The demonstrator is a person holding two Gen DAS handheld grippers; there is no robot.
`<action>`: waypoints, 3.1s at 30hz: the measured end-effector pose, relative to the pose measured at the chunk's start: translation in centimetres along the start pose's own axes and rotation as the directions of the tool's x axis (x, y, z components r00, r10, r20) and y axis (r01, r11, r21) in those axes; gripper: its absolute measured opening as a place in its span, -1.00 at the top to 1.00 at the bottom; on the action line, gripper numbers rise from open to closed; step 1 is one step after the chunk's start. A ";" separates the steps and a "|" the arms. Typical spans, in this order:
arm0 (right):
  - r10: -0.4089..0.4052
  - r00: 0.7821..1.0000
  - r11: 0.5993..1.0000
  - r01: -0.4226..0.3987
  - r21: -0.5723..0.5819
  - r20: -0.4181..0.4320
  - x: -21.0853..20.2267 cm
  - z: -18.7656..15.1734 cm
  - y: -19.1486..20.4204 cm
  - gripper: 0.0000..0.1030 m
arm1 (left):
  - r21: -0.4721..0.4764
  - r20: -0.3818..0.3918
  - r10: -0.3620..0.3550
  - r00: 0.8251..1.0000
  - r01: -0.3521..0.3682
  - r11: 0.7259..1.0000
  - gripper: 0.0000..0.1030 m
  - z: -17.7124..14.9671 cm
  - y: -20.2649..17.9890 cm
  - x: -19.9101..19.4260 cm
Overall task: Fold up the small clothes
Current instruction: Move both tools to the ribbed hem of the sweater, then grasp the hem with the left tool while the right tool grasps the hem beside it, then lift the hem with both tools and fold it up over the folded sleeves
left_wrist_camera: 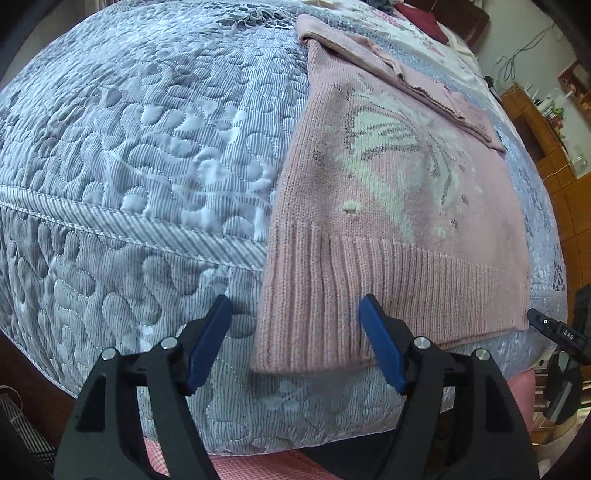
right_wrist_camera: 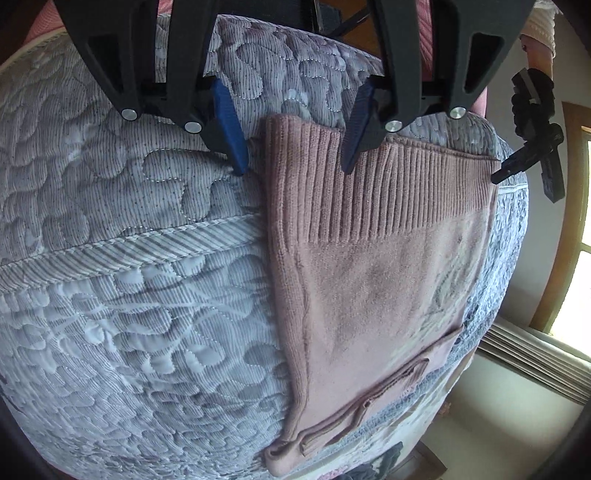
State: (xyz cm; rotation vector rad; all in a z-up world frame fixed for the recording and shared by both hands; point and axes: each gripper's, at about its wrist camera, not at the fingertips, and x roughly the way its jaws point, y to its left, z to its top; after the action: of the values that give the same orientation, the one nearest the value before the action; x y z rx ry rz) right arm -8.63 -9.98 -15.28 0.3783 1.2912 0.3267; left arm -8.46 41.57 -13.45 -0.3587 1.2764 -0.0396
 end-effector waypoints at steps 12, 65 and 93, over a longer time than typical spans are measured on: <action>0.091 0.995 0.994 -0.090 0.061 -0.029 1.0 -0.1 -0.5 0.76 | -0.048 -0.006 -0.114 0.993 0.114 0.992 0.63 -0.4 0.6 0.1; 0.147 0.988 0.974 -0.153 0.169 0.047 1.5 22.5 -3.0 0.37 | -0.264 0.194 -0.198 0.961 0.245 0.933 0.11 18.6 2.6 2.4; -0.109 0.993 0.926 0.088 -0.366 -0.036 5.3 20.8 5.2 0.78 | 0.244 0.098 0.038 0.994 -0.061 0.968 0.77 19.7 -6.1 6.6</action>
State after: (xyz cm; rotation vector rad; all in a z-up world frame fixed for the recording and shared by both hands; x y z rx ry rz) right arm 12.74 -4.88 -12.70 -0.0122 1.2674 0.4849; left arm 12.99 39.03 -13.03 -0.1131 1.1722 -0.1369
